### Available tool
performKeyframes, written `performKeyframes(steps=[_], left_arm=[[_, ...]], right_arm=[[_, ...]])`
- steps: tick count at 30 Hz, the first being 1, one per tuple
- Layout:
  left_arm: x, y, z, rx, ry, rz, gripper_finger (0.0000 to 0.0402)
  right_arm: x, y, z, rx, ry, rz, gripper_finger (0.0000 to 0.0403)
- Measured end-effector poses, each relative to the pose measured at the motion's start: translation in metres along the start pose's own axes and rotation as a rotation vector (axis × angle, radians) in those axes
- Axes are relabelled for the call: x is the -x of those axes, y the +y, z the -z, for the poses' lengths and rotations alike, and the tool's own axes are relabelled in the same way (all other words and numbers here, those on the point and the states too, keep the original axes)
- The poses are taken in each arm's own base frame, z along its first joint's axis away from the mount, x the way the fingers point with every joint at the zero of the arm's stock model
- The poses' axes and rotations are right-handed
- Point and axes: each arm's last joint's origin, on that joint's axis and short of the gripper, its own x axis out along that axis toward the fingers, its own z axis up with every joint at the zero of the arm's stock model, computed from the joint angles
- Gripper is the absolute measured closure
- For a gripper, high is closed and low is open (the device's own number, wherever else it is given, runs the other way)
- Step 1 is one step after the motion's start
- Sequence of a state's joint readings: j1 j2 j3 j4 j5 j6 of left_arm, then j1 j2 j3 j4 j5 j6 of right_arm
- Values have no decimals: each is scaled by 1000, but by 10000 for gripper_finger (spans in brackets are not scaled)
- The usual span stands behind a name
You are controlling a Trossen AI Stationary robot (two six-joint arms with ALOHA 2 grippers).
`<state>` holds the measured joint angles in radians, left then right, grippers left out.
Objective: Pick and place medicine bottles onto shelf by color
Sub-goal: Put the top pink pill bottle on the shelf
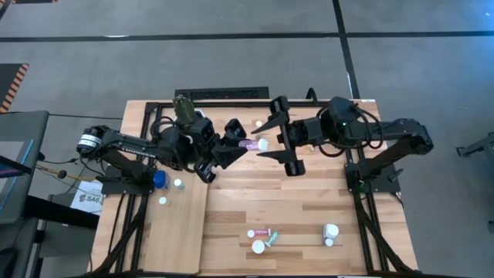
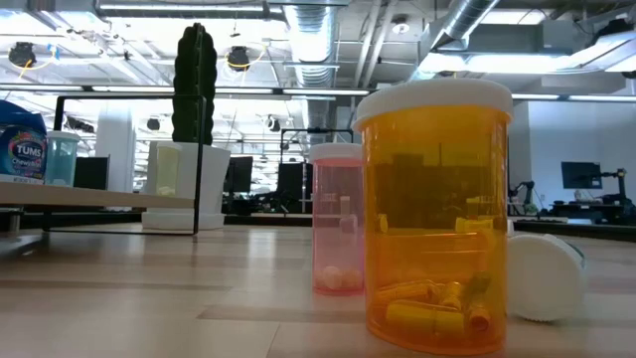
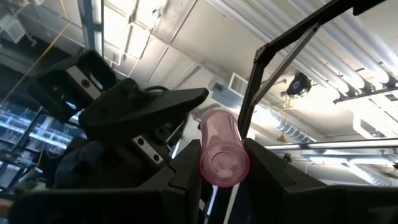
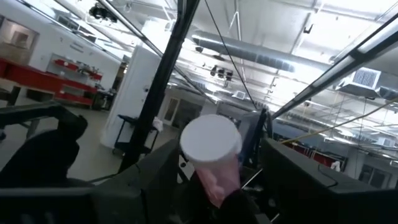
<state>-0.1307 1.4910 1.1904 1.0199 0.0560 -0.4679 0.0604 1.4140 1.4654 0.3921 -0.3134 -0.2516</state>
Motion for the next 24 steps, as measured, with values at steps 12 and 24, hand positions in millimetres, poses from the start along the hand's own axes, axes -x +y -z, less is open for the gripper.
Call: performKeyframes(steps=[12,24], left_arm=[[0,-3,4,15,23,-6,323],[0,-3,7,27,46,-14,323]], right_arm=[[-2,12,-2,-26,16,-43,196],[-2,11,-2,-117,19,-40,268]])
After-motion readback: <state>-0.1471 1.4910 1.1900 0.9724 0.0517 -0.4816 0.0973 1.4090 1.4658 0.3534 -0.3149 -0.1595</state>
